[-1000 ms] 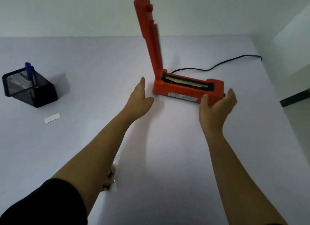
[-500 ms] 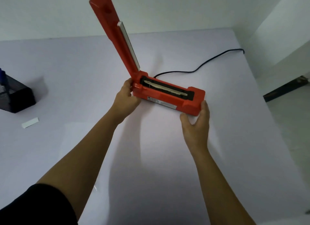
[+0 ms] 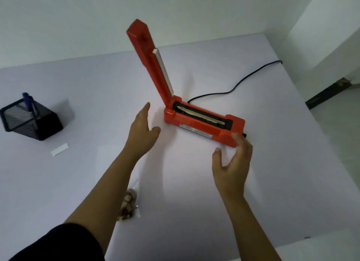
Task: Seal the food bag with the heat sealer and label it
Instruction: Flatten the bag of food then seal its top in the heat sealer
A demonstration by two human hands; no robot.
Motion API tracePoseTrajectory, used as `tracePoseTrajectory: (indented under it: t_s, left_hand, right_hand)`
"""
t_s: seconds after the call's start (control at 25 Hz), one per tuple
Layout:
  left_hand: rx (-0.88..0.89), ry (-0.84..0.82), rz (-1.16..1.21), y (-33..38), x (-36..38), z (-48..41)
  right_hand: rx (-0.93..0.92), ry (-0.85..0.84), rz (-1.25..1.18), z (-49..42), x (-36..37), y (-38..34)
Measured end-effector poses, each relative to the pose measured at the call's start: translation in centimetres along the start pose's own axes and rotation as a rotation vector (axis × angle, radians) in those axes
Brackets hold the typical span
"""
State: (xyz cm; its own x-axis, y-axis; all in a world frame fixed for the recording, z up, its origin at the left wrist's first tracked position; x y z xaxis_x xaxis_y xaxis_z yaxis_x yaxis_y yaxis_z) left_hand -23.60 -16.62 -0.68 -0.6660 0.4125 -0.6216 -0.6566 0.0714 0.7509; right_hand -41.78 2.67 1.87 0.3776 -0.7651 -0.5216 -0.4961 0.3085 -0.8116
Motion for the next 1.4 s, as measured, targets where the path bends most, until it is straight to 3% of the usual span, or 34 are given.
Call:
tracePoseTrajectory:
  t_s: [0.08, 0.16, 0.24, 0.4, 0.68, 0.8, 1.04, 1.24, 1.4]
  left_hand:
    - [0.0, 0.166, -0.152, -2.3, -3.7, 1.8]
    - [-0.086, 0.246, -0.29, -5.7, -6.2, 4.1]
    - [-0.259, 0.237, -0.331, -9.6, -7.5, 6.6]
    - [-0.486, 0.203, -0.271, -14.6, -7.7, 9.9]
    - [-0.543, 0.229, 0.008, -17.0, -7.7, 9.9]
    - [-0.522, 0.215, 0.235, -17.6, -7.8, 10.2]
    - [-0.361, 0.025, 0.632, -13.0, -6.1, 8.1]
    - [-0.281, -0.102, 0.655, -8.3, -2.7, 5.7]
    - [-0.223, -0.158, 0.619, -4.9, 1.1, 4.6]
  right_hand:
    - [0.002, -0.121, -0.066, 2.0, 2.6, -1.9]
    - [0.03, -0.38, -0.074, 4.8, 7.1, -3.5]
    - [0.054, -0.563, -0.059, 7.3, 11.5, -4.8]
    - [0.216, -0.733, 0.009, 10.3, 17.5, -5.4]
    - [0.388, -0.688, -0.041, 11.4, 19.5, -5.8]
    - [0.476, -0.714, -0.093, 11.5, 19.5, -4.7]
    - [0.844, -0.705, -0.546, 10.2, 16.6, -2.5]
    - [0.837, -0.696, -0.559, 6.7, 11.8, -0.9]
    - [0.812, -0.586, -0.539, 3.7, 7.8, 1.3]
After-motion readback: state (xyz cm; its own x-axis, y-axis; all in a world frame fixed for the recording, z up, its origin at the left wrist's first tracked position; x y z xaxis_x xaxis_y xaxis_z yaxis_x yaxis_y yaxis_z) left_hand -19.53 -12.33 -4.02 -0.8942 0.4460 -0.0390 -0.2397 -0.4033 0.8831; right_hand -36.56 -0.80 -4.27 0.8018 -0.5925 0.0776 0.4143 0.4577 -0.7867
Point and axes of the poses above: each hand's wrist, its own z-axis away from the middle knuckle, its own x-axis out of the palm, y = z × x, the point moved 9 cm from there along -z, towards the middle knuckle, and after that the axes turned 2 degrees about y, right-handed, at the moved point
